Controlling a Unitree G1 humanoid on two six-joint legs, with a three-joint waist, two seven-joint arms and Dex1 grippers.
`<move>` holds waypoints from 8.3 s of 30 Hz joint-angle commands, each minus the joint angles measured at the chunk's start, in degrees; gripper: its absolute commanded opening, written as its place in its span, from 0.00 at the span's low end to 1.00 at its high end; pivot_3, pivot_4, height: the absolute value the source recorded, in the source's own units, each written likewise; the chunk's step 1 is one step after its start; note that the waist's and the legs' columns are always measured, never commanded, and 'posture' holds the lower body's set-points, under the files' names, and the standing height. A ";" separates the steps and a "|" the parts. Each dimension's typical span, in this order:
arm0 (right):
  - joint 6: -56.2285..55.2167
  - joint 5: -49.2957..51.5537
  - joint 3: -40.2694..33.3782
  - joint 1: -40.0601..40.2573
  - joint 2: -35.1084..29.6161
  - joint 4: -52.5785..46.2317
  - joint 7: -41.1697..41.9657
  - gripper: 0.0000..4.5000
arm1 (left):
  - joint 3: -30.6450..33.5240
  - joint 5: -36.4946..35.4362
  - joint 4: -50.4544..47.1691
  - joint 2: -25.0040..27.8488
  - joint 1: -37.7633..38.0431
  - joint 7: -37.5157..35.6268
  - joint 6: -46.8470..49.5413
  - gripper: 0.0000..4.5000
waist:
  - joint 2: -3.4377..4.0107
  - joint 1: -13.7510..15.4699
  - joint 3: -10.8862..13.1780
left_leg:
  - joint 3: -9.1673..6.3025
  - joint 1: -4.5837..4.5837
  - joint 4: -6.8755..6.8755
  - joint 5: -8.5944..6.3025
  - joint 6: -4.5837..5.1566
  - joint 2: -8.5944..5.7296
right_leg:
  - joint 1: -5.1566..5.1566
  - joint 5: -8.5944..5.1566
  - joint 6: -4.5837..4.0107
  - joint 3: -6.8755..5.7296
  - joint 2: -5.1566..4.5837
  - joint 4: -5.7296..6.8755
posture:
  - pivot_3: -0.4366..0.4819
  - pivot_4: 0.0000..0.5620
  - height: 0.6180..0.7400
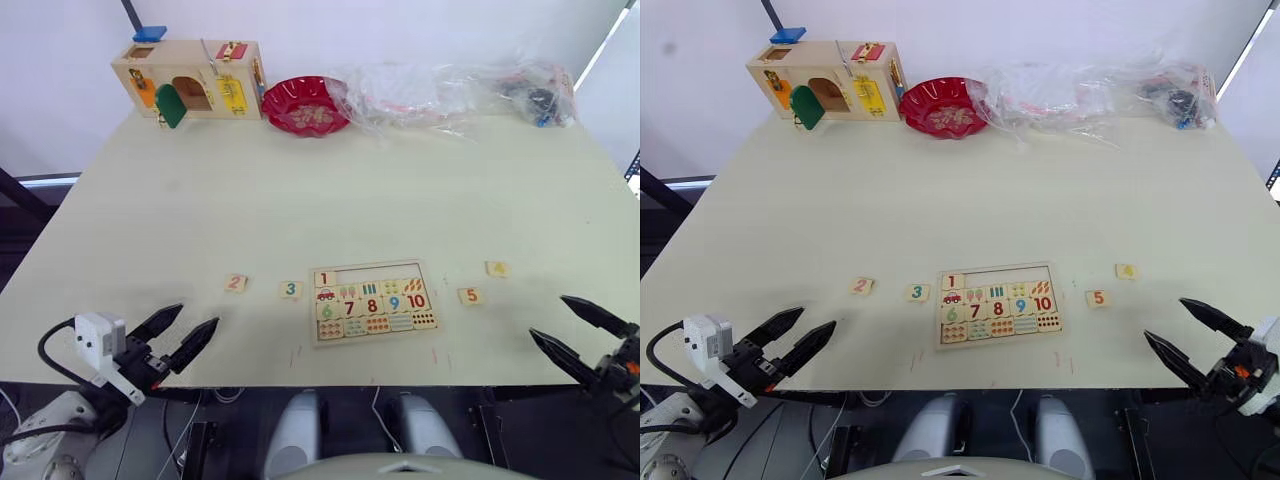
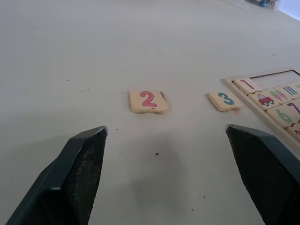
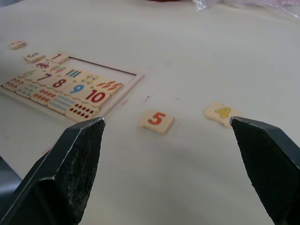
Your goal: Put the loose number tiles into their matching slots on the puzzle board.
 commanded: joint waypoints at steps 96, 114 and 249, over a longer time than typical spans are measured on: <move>8.87 12.03 -2.55 -2.25 -7.26 -21.46 7.46 1.00 | -63.20 8.68 74.21 32.48 -65.83 -40.03 -48.49 0.22 | -0.37 -0.27 0.26 | -0.08 -0.02 -0.34 0.01 0.00 -0.05 | -0.10 0.14 0.19 -0.10 0.11 0.01 | 0.48 0.27 1.00; 8.96 11.72 -2.40 1.94 -3.58 -26.55 0.66 1.00 | -44.39 5.55 7.09 46.25 -50.81 -18.77 6.29 0.22 | -0.25 0.04 0.40 | -0.08 0.05 -0.33 0.03 -0.02 0.01 | -0.04 0.05 0.32 -0.12 0.10 0.00 | 0.48 0.27 1.00; 4.53 6.38 4.52 3.73 -1.11 -26.69 -3.12 1.00 | -83.56 15.07 1.78 11.18 -90.48 8.91 61.80 0.22 | -0.43 -0.06 0.58 | -0.20 -0.11 -0.27 0.04 -0.03 -0.28 | -0.12 0.05 0.28 0.01 0.21 0.04 | 0.48 0.27 1.00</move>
